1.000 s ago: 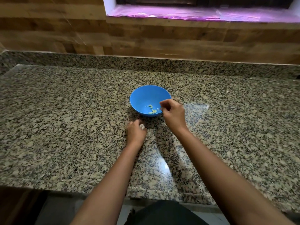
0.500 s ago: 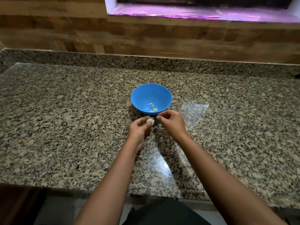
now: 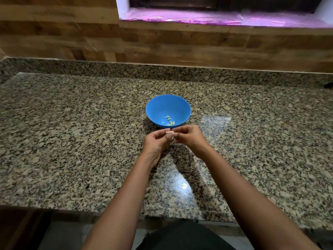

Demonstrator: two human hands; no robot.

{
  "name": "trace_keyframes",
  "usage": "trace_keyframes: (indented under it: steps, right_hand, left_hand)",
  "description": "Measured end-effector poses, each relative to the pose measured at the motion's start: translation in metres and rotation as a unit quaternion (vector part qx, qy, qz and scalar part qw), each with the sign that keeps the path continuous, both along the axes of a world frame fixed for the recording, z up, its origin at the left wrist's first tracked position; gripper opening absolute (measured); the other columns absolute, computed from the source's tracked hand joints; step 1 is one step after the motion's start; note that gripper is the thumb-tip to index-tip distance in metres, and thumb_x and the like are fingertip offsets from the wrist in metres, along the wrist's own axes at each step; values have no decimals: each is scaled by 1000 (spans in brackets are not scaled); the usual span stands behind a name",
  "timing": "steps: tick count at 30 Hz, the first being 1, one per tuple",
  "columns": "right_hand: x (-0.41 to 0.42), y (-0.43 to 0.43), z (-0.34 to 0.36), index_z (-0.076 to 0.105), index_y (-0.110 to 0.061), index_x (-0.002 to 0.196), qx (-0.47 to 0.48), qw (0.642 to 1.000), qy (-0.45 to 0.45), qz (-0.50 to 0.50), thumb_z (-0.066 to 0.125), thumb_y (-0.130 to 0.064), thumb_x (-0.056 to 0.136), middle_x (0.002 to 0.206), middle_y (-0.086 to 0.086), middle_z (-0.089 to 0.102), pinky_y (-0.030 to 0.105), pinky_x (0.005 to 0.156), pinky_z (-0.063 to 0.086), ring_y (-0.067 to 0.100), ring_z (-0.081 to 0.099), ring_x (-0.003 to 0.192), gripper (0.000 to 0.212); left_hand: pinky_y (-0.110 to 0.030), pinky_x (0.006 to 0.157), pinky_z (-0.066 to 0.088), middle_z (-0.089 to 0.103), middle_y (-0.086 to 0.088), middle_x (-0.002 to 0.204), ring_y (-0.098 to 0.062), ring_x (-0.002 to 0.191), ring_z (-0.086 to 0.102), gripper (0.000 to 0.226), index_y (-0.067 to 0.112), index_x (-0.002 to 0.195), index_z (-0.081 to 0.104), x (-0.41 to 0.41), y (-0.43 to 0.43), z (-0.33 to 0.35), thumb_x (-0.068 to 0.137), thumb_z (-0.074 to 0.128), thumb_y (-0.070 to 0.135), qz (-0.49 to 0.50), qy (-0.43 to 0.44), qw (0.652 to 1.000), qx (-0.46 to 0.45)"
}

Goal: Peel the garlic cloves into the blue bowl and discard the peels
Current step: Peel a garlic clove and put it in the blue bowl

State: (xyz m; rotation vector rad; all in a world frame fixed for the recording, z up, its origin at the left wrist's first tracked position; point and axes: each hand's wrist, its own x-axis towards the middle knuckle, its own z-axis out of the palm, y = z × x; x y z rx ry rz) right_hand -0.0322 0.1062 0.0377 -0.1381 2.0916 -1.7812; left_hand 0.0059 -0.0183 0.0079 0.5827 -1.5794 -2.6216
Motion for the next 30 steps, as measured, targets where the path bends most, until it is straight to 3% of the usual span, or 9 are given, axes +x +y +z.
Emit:
trace_keyframes:
  steps: [4, 8, 12, 15, 17, 22, 26, 28, 30]
  right_hand:
    - [0, 0, 0, 65, 7, 104, 20, 1000, 17, 15, 63, -1, 86, 81, 10, 68, 24, 71, 56, 20, 65, 75, 19]
    - [1, -1, -2, 71, -6, 94, 143, 983, 111, 24, 66, -13, 85, 85, 10, 71, 41, 80, 57, 23, 68, 82, 13]
    - [5, -5, -3, 71, -7, 96, 213, 958, 188, 39, 66, -22, 86, 87, 7, 71, 31, 72, 54, 16, 65, 79, 19]
    - [8, -9, -5, 69, -6, 96, 259, 935, 239, 42, 63, -22, 88, 86, 4, 67, 15, 59, 39, 9, 56, 73, 19]
    - [11, -10, -8, 68, -4, 94, 276, 923, 267, 35, 61, -20, 88, 86, 6, 66, 13, 52, 33, 9, 52, 71, 19]
    - [13, -11, -10, 68, -3, 94, 272, 921, 279, 22, 61, -17, 87, 81, 2, 61, 9, 55, 37, 10, 54, 71, 17]
    - [10, -9, -10, 66, -5, 87, 218, 952, 212, -17, 63, -12, 85, 73, 2, 63, 19, 57, 48, 11, 59, 61, 8]
    - [9, -4, -9, 64, 0, 88, 95, 989, 94, -55, 62, -6, 86, 75, 11, 66, 30, 61, 56, 16, 63, 58, 6]
    - [9, 4, -8, 61, 3, 88, -3, 996, 6, -85, 59, 0, 87, 76, 16, 63, 34, 61, 57, 20, 62, 58, 4]
  left_hand:
    - [-18, 62, 56, 72, -4, 71, -11, 63, 67, 11, 0, 94, 64, -1, -3, 1, 85, 59, -5, -6, -1, 1000, 6]
    - [-16, 63, 53, 69, -5, 75, -8, 60, 64, 11, -1, 95, 64, 1, -8, 4, 87, 58, -4, -46, -6, 999, -10]
    - [-19, 60, 55, 70, -3, 68, -8, 55, 62, 8, 2, 92, 65, 1, -15, 4, 86, 60, -1, -69, -9, 997, -34]
    - [-19, 59, 54, 69, -6, 72, -11, 60, 62, 10, 0, 91, 66, 2, -15, 2, 85, 60, -4, -61, -10, 997, -46]
    - [-19, 61, 54, 70, -7, 75, -11, 65, 64, 11, -3, 94, 66, 2, -13, 0, 85, 60, -5, -58, -12, 997, -59]
    - [-18, 62, 54, 69, -10, 83, -12, 70, 65, 11, -3, 94, 65, 5, -12, 1, 87, 57, -5, -60, -13, 997, -54]
    - [-18, 61, 54, 65, -11, 83, -13, 67, 61, 13, -5, 98, 64, 3, -11, 7, 88, 56, -5, -77, -17, 995, -64]
    - [-18, 61, 55, 64, -12, 85, -13, 67, 63, 19, -10, 107, 59, 3, -12, 6, 89, 53, -7, -74, -28, 996, -42]
    - [-21, 67, 56, 64, -15, 90, -18, 77, 64, 22, -11, 111, 55, 5, -14, 3, 90, 49, -8, -65, -44, 997, -5]
